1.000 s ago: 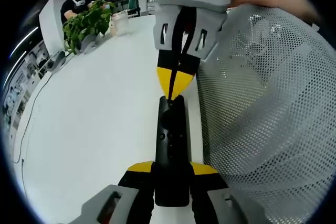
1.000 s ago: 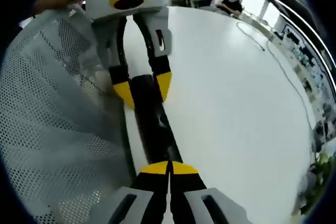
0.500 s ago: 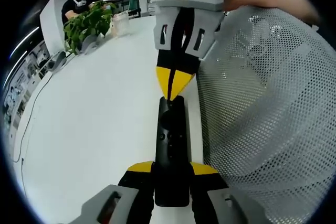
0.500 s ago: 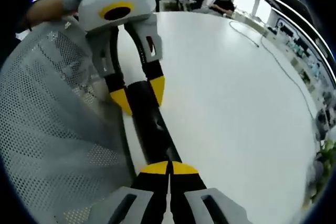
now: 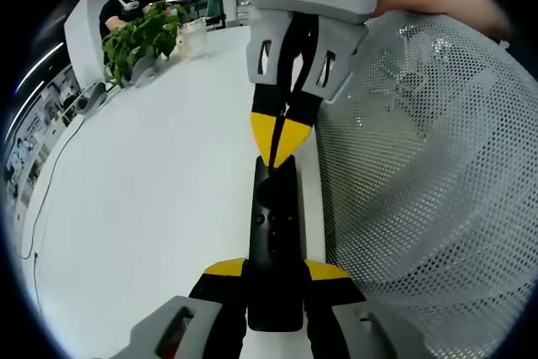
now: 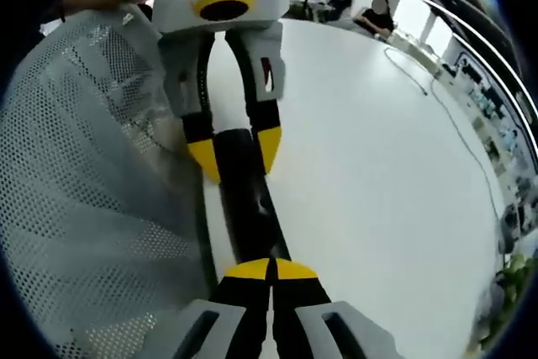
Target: Press the specified remote control buttons in sequence, fully releasing each button before pressing the next.
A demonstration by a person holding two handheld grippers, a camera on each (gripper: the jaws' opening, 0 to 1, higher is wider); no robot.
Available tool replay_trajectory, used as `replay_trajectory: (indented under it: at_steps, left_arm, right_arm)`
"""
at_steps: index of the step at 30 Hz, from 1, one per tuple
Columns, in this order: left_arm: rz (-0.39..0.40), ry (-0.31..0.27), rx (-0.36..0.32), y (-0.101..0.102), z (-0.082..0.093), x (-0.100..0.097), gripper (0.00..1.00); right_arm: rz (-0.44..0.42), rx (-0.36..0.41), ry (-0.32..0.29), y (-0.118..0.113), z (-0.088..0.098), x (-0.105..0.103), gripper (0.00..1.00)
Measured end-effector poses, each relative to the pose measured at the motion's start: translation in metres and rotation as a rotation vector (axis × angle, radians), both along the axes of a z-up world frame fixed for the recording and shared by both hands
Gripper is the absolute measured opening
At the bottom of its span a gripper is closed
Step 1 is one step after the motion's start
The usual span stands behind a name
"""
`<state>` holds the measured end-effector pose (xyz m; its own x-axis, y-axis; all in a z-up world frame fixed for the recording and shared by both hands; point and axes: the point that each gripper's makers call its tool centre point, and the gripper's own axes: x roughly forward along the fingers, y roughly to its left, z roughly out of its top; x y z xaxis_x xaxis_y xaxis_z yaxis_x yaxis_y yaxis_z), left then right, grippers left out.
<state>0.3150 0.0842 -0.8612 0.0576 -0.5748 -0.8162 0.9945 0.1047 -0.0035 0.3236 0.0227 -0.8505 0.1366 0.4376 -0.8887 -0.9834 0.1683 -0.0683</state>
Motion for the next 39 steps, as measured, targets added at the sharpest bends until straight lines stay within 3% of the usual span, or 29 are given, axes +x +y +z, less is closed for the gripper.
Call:
replay_trajectory:
  at_steps: [3, 13, 25, 33, 39]
  left_arm:
    - [-0.001, -0.002, 0.003, 0.0, 0.0, -0.001, 0.25]
    - [-0.001, -0.001, 0.003, 0.0, 0.0, 0.0, 0.25]
    - [0.003, 0.0, 0.0, 0.0, 0.0, 0.0, 0.25]
    - [-0.001, 0.002, -0.002, 0.0, 0.0, -0.001, 0.25]
    - [-0.009, 0.003, -0.004, 0.0, 0.0, -0.001, 0.25]
  right_arm:
    - [-0.014, 0.028, 0.027, 0.002, 0.001, -0.002, 0.0]
    - [-0.031, 0.032, 0.03, 0.002, -0.001, -0.001, 0.0]
    - [0.004, 0.004, 0.014, 0.003, -0.001, -0.001, 0.0]
    - [0.002, 0.041, 0.016, 0.01, 0.003, -0.001, 0.0]
    - [0.038, 0.023, 0.011, 0.014, -0.002, -0.005, 0.0]
